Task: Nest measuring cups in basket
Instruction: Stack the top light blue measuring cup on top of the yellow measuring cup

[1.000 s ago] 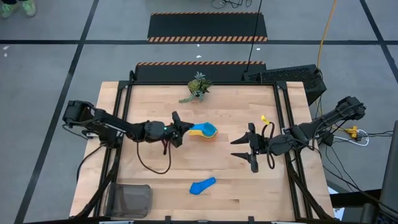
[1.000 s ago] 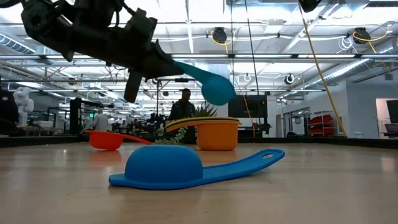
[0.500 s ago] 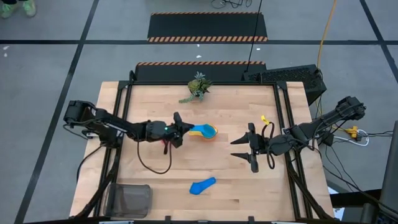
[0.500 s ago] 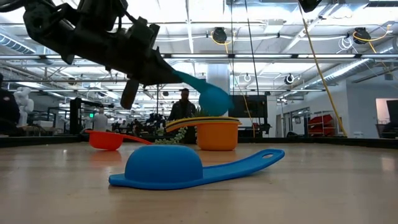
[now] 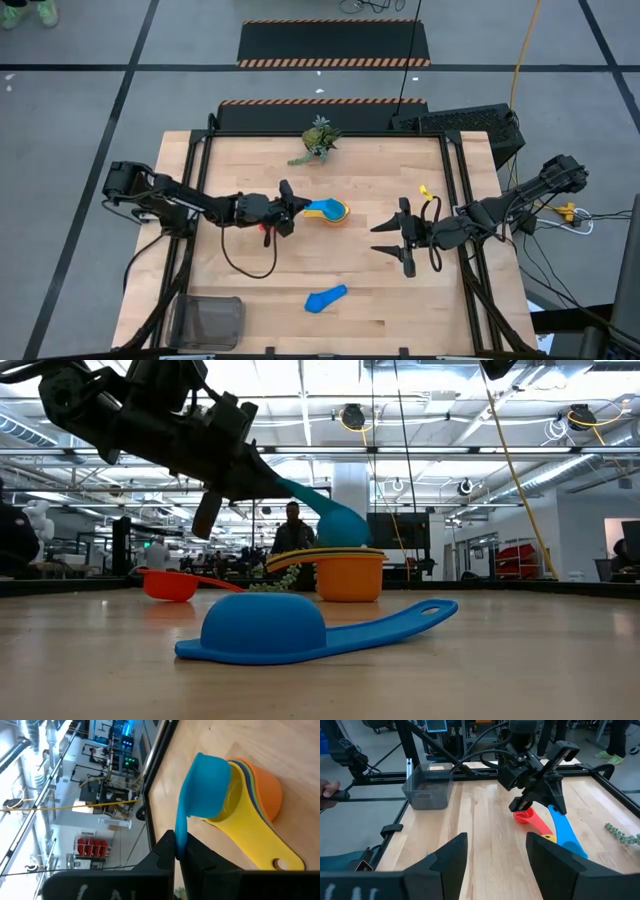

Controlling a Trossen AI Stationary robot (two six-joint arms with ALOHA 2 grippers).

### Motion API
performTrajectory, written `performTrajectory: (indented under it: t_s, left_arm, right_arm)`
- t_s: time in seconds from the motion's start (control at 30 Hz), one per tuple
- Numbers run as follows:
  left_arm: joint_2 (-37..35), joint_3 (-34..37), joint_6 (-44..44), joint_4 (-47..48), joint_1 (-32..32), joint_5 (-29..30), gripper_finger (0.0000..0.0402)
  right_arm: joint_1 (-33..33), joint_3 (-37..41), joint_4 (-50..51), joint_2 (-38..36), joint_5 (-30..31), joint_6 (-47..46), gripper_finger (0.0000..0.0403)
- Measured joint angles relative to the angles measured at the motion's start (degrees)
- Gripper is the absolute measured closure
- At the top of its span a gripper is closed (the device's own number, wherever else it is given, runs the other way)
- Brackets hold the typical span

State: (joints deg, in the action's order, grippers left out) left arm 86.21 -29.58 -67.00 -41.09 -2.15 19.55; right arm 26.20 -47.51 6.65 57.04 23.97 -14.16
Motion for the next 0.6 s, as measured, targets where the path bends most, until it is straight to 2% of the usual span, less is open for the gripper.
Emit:
performTrajectory:
  t_s: [0.6]
  left_arm:
    - [0.0, 0.0, 1.6, -2.4, 0.0, -1.1, 0.0384]
  right_arm:
    - [0.0, 0.0, 0.0, 0.0, 0.0, 0.1, 0.0206]
